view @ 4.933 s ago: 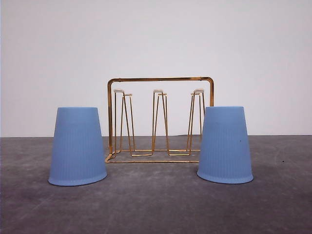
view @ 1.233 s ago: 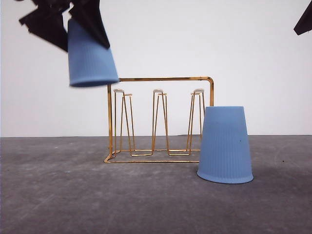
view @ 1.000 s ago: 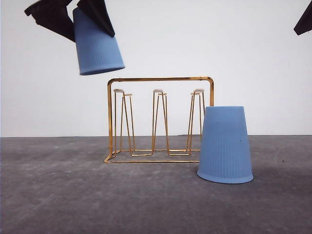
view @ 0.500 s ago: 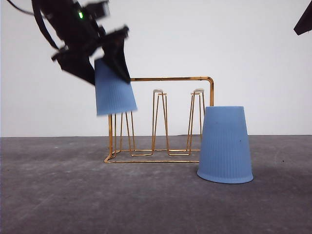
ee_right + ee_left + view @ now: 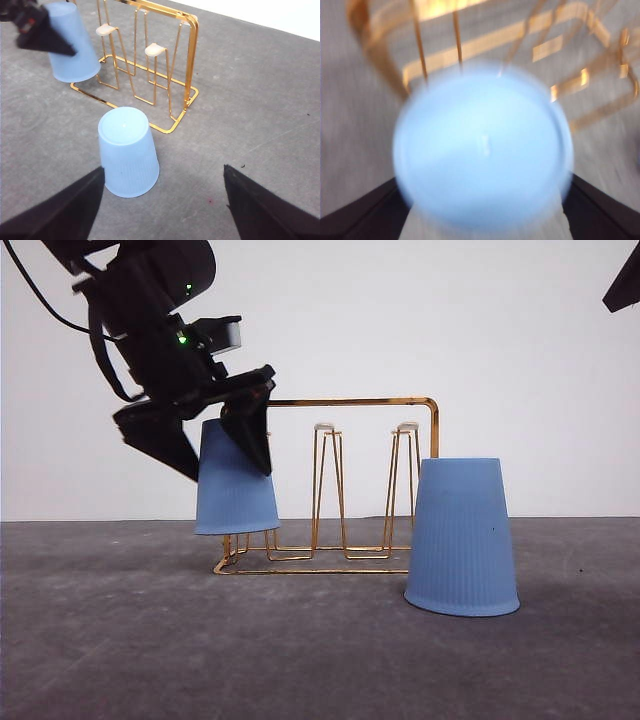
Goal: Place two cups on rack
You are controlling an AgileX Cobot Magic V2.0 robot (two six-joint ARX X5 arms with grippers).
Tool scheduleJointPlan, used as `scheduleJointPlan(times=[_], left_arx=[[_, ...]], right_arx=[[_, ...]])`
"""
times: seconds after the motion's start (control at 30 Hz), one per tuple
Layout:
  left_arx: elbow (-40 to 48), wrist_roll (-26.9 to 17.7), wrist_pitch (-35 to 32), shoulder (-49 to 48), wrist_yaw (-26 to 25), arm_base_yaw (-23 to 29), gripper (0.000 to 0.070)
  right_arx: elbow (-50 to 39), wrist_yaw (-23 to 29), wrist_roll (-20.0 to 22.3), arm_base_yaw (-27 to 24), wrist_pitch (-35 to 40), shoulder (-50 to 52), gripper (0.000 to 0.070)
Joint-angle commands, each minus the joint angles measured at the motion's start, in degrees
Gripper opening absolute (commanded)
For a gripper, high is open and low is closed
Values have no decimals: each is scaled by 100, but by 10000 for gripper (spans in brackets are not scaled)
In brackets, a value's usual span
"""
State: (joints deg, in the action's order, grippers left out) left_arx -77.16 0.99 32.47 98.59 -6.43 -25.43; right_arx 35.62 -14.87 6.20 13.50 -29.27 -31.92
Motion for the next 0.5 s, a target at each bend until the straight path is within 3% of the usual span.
scheduleJointPlan(times=[0.0, 0.17, 0.33, 0.47], left_arx=[[-350, 37, 642, -157, -194, -42, 551], [-410, 113, 1479, -656, -762, -42, 516], [-15, 253, 1495, -1305, -776, -42, 502], [990, 558, 1055, -2061, -752, -25, 501]], right_arx=[[44, -8, 2, 26, 50, -17, 482], [44, -89, -32, 39, 48, -22, 482], [44, -232, -121, 102, 49, -49, 482], [44, -273, -131, 163, 86, -251, 482]])
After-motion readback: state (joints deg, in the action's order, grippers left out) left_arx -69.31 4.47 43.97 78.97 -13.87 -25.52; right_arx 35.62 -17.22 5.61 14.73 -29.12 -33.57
